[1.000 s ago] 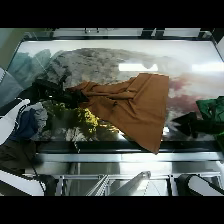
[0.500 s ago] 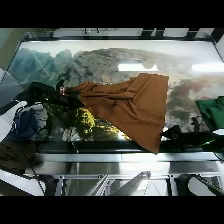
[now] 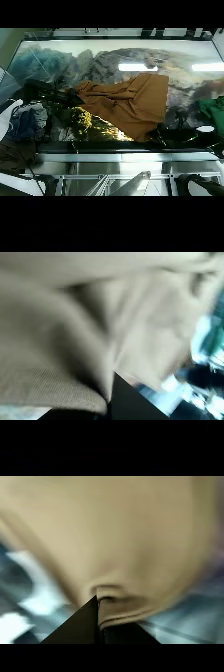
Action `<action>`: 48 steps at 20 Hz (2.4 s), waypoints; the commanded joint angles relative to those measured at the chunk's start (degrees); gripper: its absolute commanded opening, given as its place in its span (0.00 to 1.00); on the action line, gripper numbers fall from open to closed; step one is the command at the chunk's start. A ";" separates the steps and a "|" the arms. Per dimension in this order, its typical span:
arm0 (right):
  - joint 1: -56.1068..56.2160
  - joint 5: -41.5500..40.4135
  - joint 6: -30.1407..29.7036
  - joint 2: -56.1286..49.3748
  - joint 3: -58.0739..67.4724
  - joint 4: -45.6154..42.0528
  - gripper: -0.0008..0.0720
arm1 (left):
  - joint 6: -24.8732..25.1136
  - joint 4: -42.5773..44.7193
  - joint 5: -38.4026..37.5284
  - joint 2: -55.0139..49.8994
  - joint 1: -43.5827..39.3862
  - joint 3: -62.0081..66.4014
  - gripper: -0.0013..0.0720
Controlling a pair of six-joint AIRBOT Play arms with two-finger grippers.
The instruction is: Fold the shirts.
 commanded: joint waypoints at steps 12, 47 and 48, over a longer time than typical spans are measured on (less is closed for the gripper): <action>-40.74 1.07 -6.19 46.82 48.65 21.59 0.04 | 9.31 -22.69 14.86 56.74 28.72 31.56 0.05; -23.12 19.56 -13.27 -43.41 55.98 13.38 0.04 | 1.57 -5.44 12.61 -17.99 10.49 33.46 0.05; -23.52 19.69 -11.67 -43.41 55.95 9.07 0.04 | 1.49 -5.25 13.35 -18.01 10.49 32.94 0.05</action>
